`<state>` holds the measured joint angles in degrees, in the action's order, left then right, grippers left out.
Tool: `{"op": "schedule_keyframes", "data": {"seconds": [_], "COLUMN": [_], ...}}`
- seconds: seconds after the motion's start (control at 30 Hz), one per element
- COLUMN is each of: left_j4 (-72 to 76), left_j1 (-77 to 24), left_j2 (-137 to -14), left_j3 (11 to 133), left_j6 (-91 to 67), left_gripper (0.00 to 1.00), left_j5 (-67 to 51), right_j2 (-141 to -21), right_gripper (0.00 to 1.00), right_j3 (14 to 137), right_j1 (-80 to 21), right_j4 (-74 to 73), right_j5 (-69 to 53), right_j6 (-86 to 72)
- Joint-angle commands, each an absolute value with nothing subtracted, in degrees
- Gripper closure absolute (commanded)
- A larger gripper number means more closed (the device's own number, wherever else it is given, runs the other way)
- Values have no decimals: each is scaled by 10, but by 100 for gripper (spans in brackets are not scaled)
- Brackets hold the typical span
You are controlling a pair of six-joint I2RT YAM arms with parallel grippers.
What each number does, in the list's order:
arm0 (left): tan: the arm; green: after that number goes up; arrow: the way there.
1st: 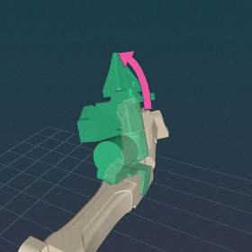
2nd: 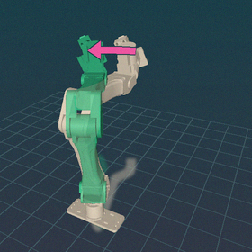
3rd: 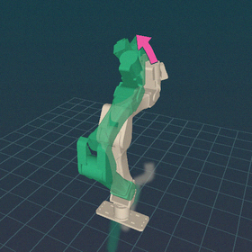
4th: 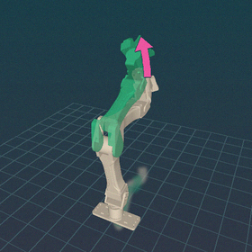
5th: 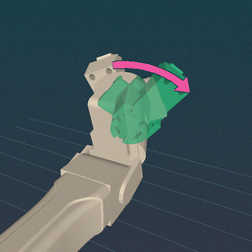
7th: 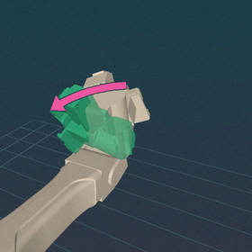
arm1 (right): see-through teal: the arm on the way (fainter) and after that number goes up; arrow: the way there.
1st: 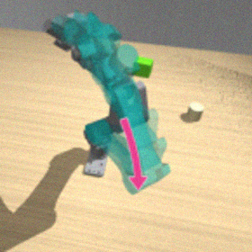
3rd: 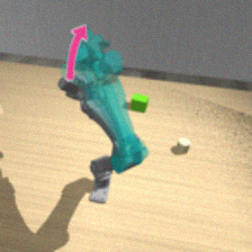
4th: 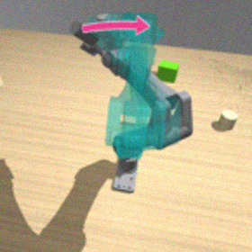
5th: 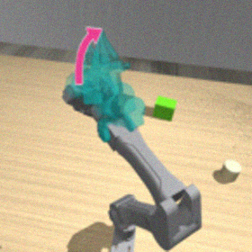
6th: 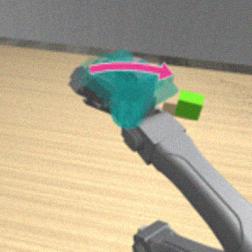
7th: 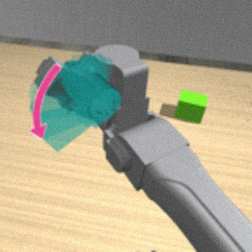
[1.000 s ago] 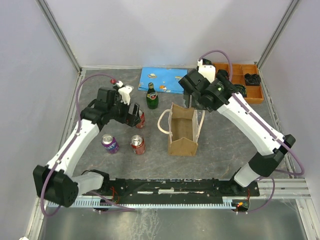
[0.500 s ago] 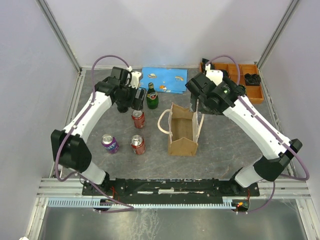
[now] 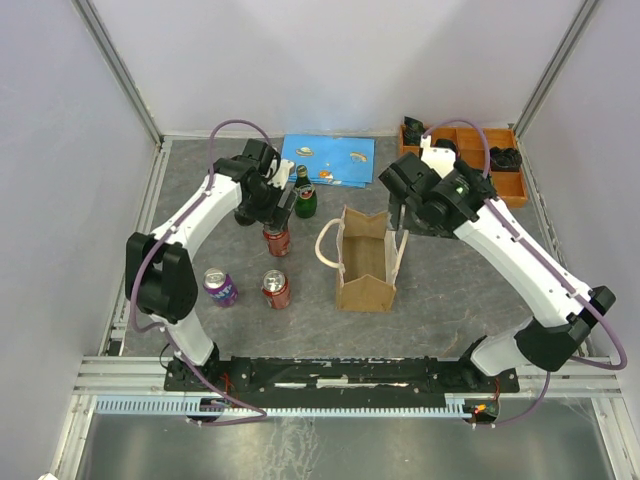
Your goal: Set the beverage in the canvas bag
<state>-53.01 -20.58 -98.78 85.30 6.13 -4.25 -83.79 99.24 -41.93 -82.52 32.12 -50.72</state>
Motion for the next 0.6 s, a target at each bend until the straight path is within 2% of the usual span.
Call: {"op": "schedule_keyframes", "data": {"seconds": [0.0, 0.2, 0.4, 0.47, 0.57], "left_j4": [-534, -533, -533, -533, -538], "left_j1": [-212, -213, -216, -216, -216], "left_j2": [-1006, -1033, -1045, -1046, -1047], "left_j3": [877, 881, 880, 875, 869], "left_j6": [99, 104, 106, 108, 109], "left_gripper": [8, 10, 19, 29, 52], "left_j5": [-24, -25, -30, -31, -34], "right_j2": [-816, -809, -804, -804, -803], "right_gripper": [3, 3, 3, 3, 3], "right_j3": [986, 976, 971, 970, 968], "right_j1": [-417, -416, -412, -412, -411], "right_j4": [-831, -827, -828, -827, -825], "right_j5": [328, 328, 328, 329, 328], "right_j6": [-519, -522, -523, -524, -525]}}
